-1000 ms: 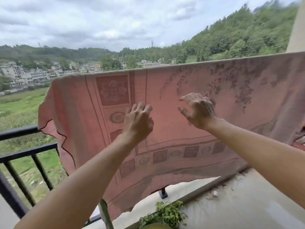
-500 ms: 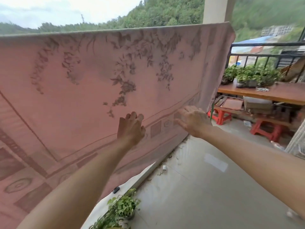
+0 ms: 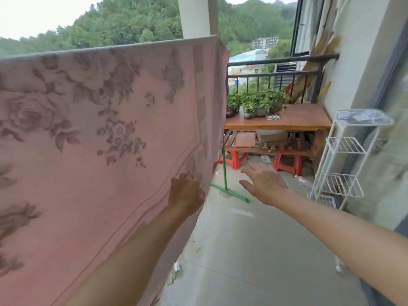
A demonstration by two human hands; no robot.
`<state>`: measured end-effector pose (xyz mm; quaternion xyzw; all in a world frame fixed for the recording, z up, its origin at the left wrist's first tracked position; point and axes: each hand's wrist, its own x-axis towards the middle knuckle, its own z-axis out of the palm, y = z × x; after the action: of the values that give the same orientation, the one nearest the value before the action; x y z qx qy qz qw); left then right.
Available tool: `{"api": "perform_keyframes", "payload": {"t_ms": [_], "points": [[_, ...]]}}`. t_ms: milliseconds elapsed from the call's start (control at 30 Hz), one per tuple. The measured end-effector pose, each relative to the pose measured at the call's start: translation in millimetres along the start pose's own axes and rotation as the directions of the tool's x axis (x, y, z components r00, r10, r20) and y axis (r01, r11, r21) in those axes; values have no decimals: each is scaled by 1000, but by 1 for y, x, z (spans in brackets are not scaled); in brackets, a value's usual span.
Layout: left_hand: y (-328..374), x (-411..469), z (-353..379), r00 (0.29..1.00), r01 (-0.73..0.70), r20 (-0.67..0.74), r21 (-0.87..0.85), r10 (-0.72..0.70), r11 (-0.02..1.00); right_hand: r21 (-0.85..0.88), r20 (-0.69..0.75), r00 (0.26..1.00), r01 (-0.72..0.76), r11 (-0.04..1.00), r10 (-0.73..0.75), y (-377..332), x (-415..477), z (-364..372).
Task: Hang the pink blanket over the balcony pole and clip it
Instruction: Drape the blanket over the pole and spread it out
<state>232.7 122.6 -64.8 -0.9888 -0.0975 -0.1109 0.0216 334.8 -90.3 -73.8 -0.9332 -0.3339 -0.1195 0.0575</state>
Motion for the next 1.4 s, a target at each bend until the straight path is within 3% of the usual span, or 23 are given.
{"api": "perform_keyframes", "payload": {"t_ms": [167,367,533,800,1067,1400], "points": [[53,125,45,989,-145,23,8,145,989,-37,-16,994,-109,993,108,99,67,33],[104,288,81,964,-262,-53,-35,260,964,-56,-52,985,-169,984,166,219,176,59],[131,411,100,950,-289,-164,-127,267,949,-46,-66,979,-195,980,192,298,266,63],[159,609,167,929,-336,-193,-76,317,939,-50,-109,976,-197,979,191,410,405,104],[185,804,221,900,-425,-157,-103,408,899,-90,-32,943,-333,939,332,532,545,147],[264,990,324,884,-456,35,-145,466,878,-14,112,894,-435,900,433,692,657,228]]}}
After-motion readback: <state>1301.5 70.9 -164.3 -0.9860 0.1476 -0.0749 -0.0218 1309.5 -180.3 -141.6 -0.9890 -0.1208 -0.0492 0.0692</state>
